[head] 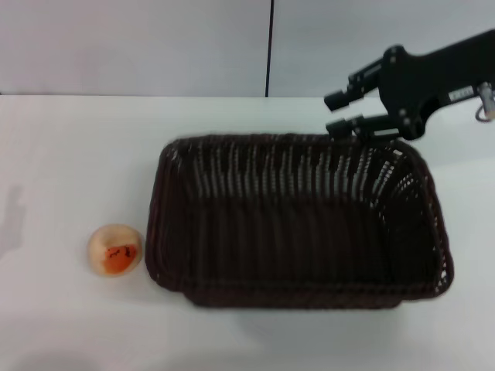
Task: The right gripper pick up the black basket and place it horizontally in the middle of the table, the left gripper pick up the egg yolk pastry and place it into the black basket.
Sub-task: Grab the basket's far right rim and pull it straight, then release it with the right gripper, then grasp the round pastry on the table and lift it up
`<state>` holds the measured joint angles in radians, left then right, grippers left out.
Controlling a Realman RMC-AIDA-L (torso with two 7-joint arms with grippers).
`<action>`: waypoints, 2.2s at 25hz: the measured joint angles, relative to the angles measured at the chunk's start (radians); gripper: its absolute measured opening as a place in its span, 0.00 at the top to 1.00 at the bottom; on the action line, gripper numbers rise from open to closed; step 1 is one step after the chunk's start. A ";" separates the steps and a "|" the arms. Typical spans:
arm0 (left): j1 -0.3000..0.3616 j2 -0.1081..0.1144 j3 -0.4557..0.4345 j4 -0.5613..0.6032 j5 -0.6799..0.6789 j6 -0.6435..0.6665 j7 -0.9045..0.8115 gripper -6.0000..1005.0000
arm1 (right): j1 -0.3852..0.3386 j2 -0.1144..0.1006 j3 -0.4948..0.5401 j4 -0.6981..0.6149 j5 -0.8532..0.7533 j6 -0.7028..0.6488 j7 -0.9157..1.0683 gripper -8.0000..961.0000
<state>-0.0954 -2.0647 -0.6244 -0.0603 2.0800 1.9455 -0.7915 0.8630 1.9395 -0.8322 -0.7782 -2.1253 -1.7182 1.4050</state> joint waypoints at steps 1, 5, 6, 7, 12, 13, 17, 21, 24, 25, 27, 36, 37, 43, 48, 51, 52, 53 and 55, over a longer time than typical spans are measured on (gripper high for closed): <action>0.000 0.000 0.000 0.000 0.000 0.000 0.000 0.49 | 0.000 0.000 0.000 0.000 0.000 0.000 0.000 0.63; 0.000 0.000 0.014 0.005 0.000 0.000 0.000 0.49 | 0.002 -0.003 0.014 -0.009 0.039 0.027 -0.017 0.63; 0.000 0.000 0.014 0.005 0.000 0.000 0.000 0.49 | -0.001 -0.003 0.022 -0.009 0.059 0.032 -0.026 0.63; 0.000 0.000 0.019 0.006 0.000 0.000 0.000 0.49 | -0.008 -0.003 0.032 -0.009 0.085 0.035 -0.038 0.63; 0.001 0.004 0.047 0.025 0.000 0.000 0.000 0.49 | -0.090 0.016 0.102 0.000 0.246 0.082 -0.089 0.63; -0.003 0.004 0.072 0.053 0.000 -0.003 0.000 0.49 | -0.146 0.038 0.138 0.007 0.332 0.108 -0.117 0.63; -0.016 0.005 0.130 0.103 0.000 -0.009 0.008 0.48 | -0.239 0.068 0.194 0.052 0.484 0.141 -0.191 0.63; -0.029 0.005 0.235 0.169 0.000 -0.026 0.044 0.48 | -0.346 0.083 0.275 0.181 0.686 0.152 -0.283 0.63; -0.036 0.005 0.312 0.206 0.000 -0.089 0.064 0.48 | -0.414 0.091 0.345 0.307 0.823 0.162 -0.407 0.63; -0.038 0.005 0.334 0.215 0.000 -0.111 0.067 0.48 | -0.448 0.097 0.390 0.377 0.884 0.170 -0.486 0.63; -0.040 0.005 0.383 0.234 0.000 -0.153 0.074 0.48 | -0.479 0.102 0.444 0.432 0.930 0.172 -0.518 0.63; -0.052 0.005 0.598 0.279 0.000 -0.251 0.148 0.48 | -0.555 0.127 0.549 0.499 1.042 0.164 -0.499 0.63; -0.051 0.005 0.605 0.278 0.000 -0.255 0.156 0.48 | -0.559 0.128 0.551 0.502 1.042 0.163 -0.495 0.63; -0.043 0.001 0.644 0.267 0.000 -0.284 0.186 0.48 | -0.572 0.130 0.563 0.518 1.044 0.164 -0.493 0.63; -0.044 0.000 0.668 0.237 0.000 -0.336 0.191 0.28 | -0.570 0.130 0.565 0.519 1.044 0.169 -0.473 0.63; -0.045 0.000 0.669 0.223 0.000 -0.352 0.202 0.27 | -0.569 0.130 0.564 0.519 1.044 0.171 -0.467 0.63; -0.046 0.000 0.671 0.217 0.000 -0.358 0.209 0.27 | -0.568 0.130 0.563 0.520 1.044 0.171 -0.466 0.63; -0.050 0.000 0.676 0.204 0.000 -0.372 0.221 0.26 | -0.568 0.130 0.563 0.526 1.044 0.171 -0.466 0.63; -0.053 -0.001 0.683 0.198 0.000 -0.388 0.226 0.26 | -0.567 0.129 0.565 0.535 1.044 0.172 -0.466 0.63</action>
<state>-0.1484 -2.0656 0.0589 0.1376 2.0800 1.5573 -0.5655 0.2961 2.0689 -0.2675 -0.2429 -1.0815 -1.5465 0.9390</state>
